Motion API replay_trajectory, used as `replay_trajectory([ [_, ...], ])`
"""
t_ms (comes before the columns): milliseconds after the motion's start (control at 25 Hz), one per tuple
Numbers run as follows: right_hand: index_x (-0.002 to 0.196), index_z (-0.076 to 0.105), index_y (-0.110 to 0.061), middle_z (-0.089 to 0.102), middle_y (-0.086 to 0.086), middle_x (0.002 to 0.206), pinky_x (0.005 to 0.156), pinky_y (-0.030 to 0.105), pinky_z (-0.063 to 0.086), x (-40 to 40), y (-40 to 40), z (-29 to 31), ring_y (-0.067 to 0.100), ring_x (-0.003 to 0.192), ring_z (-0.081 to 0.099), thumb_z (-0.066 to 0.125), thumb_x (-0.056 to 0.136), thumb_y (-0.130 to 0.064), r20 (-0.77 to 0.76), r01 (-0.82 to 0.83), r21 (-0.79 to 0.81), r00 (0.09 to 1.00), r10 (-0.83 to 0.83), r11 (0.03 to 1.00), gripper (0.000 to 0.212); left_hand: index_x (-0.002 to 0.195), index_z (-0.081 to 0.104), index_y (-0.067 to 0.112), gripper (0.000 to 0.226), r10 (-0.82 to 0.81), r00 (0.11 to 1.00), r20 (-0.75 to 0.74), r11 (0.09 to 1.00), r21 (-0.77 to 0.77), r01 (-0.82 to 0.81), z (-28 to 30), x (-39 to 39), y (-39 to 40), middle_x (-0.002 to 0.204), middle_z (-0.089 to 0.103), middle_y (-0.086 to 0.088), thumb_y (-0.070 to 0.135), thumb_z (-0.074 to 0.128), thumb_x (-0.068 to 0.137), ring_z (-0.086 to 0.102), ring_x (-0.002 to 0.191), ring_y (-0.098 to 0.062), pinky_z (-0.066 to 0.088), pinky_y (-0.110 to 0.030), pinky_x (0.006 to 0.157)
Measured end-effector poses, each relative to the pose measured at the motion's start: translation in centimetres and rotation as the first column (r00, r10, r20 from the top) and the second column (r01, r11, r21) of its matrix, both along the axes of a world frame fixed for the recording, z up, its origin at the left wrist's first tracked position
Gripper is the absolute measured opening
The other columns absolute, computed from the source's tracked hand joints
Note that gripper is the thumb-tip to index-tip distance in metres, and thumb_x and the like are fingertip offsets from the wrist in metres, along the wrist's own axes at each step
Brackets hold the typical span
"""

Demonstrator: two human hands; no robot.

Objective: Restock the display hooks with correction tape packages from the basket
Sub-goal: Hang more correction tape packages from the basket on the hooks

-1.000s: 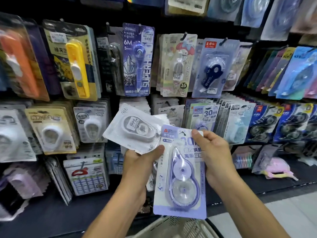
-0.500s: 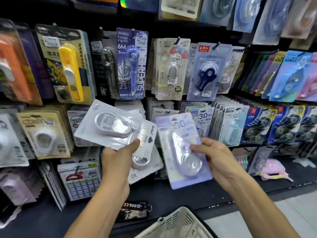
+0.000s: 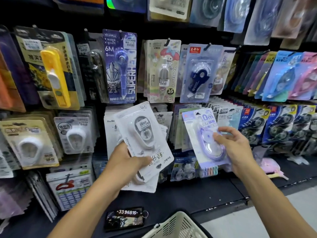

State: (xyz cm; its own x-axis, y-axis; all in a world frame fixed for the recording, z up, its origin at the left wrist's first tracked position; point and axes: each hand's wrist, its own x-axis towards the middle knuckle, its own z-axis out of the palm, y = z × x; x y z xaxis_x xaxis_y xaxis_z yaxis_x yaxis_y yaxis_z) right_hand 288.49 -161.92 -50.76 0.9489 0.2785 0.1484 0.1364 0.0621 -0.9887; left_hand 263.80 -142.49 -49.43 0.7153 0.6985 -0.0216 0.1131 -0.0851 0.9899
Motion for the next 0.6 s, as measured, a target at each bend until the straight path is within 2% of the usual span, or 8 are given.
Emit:
replay_trajectory([
  [120, 0.091, 0.073, -0.021, 0.074, -0.001, 0.093, 0.091, 0.055, 0.054, 1.0, -0.6, -0.2, 0.023, 0.092, 0.069, 0.076, 0.087, -0.013, -0.041, -0.018, 0.028, 0.999, 0.02, 0.999, 0.01, 0.101, 0.068, 0.028, 0.034, -0.052, 0.998, -0.033, 0.998, 0.029, 0.053, 0.3, 0.5, 0.5, 0.088, 0.079, 0.018, 0.001, 0.078, 0.084, 0.075, 0.08, 0.0, 0.056, -0.023, 0.071],
  [160, 0.091, 0.073, -0.022, 0.074, -0.005, 0.09, 0.09, 0.053, 0.055, 1.2, -0.4, -0.4, 0.02, 0.09, 0.069, 0.075, 0.088, -0.013, -0.005, -0.01, -0.013, 1.0, 0.01, 1.0, 0.009, 0.104, 0.068, 0.028, 0.035, -0.066, 0.997, -0.038, 0.998, 0.017, 0.067, 0.4, 0.6, 0.5, 0.09, 0.079, 0.017, 0.001, 0.078, 0.084, 0.076, 0.082, -0.002, 0.057, -0.025, 0.074],
  [280, 0.093, 0.074, -0.026, 0.071, -0.007, 0.093, 0.079, 0.033, 0.057, 1.2, 0.7, -1.0, 0.015, 0.088, 0.065, 0.069, 0.094, -0.014, 0.15, -0.001, -0.144, 0.988, 0.023, 0.99, 0.013, 0.107, 0.069, 0.028, 0.035, -0.114, 0.992, -0.055, 0.993, 0.034, 0.116, 0.9, 0.7, 0.7, 0.093, 0.08, 0.016, 0.003, 0.077, 0.085, 0.076, 0.085, -0.002, 0.058, -0.026, 0.077],
  [360, 0.098, 0.075, -0.02, 0.074, -0.001, 0.096, 0.074, 0.033, 0.058, 1.4, 0.9, -0.8, 0.018, 0.087, 0.068, 0.065, 0.096, -0.013, 0.053, -0.044, -0.086, 0.997, 0.049, 0.995, 0.012, 0.108, 0.069, 0.028, 0.036, -0.112, 0.993, -0.045, 0.993, 0.028, 0.114, 1.2, 0.9, 1.1, 0.095, 0.08, 0.015, 0.002, 0.077, 0.085, 0.076, 0.086, -0.004, 0.058, -0.029, 0.079],
  [440, 0.094, 0.076, -0.014, 0.078, -0.002, 0.082, 0.056, 0.03, 0.059, 1.5, 0.3, -0.1, 0.016, 0.069, 0.072, 0.063, 0.096, -0.01, -0.11, -0.079, 0.046, 0.99, 0.084, 0.996, 0.014, 0.108, 0.069, 0.029, 0.038, -0.1, 0.994, -0.04, 0.995, 0.012, 0.1, 1.2, 0.7, 1.7, 0.096, 0.08, 0.014, 0.001, 0.077, 0.084, 0.077, 0.088, -0.006, 0.057, -0.033, 0.082],
  [480, 0.088, 0.077, -0.014, 0.078, -0.002, 0.077, 0.048, 0.027, 0.056, 1.7, -0.1, 0.3, 0.014, 0.061, 0.072, 0.064, 0.095, -0.009, -0.132, -0.079, 0.075, 0.987, 0.089, 0.994, 0.016, 0.108, 0.069, 0.029, 0.038, -0.094, 0.995, -0.039, 0.995, 0.01, 0.095, 1.2, 0.5, 1.9, 0.096, 0.08, 0.013, 0.0, 0.077, 0.084, 0.077, 0.088, -0.007, 0.057, -0.034, 0.082],
  [520, 0.082, 0.079, -0.015, 0.078, -0.001, 0.075, 0.046, 0.025, 0.055, 1.6, -0.2, 0.6, 0.013, 0.059, 0.072, 0.066, 0.093, -0.008, -0.123, -0.083, 0.072, 0.988, 0.091, 0.994, 0.018, 0.107, 0.07, 0.028, 0.037, -0.092, 0.995, -0.036, 0.996, 0.009, 0.092, 1.3, 0.3, 2.0, 0.097, 0.08, 0.012, 0.0, 0.077, 0.084, 0.077, 0.088, -0.008, 0.057, -0.035, 0.083],
  [600, 0.079, 0.08, -0.019, 0.079, -0.001, 0.083, 0.058, 0.025, 0.057, 1.3, 0.7, 0.6, 0.014, 0.07, 0.074, 0.07, 0.091, -0.012, -0.048, -0.06, -0.045, 0.997, 0.058, 0.997, 0.017, 0.108, 0.07, 0.028, 0.038, -0.095, 0.995, -0.025, 0.996, 0.002, 0.095, 1.5, 0.1, 2.0, 0.098, 0.08, 0.011, -0.001, 0.077, 0.084, 0.077, 0.09, -0.009, 0.057, -0.037, 0.085],
])
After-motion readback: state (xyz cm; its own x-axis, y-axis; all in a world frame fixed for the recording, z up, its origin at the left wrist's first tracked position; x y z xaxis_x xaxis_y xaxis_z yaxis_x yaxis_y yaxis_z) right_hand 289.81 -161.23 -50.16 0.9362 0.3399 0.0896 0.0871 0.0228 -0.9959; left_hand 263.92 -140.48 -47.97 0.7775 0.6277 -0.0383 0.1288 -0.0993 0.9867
